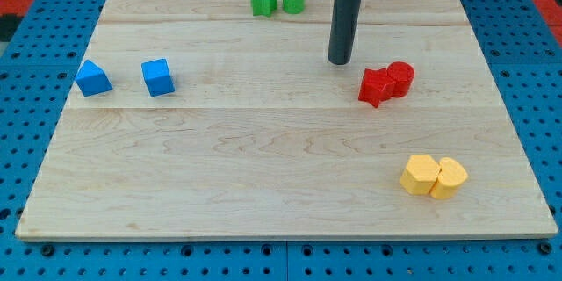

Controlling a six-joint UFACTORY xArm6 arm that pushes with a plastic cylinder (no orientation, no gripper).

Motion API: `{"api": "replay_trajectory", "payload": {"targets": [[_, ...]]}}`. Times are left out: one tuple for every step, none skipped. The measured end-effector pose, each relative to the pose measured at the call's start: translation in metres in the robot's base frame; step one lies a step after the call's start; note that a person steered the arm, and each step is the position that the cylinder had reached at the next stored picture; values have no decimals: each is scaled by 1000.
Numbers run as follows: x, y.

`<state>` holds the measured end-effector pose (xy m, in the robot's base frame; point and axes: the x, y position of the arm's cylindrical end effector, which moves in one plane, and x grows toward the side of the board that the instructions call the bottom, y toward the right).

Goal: Place your arm at the top right of the red circle

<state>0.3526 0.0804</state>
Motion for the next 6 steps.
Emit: {"api": "replay_trajectory", "payload": {"targets": [[-11, 19], [-33, 66], [-36, 101], [-32, 129], [-14, 98], [0, 21]]}}
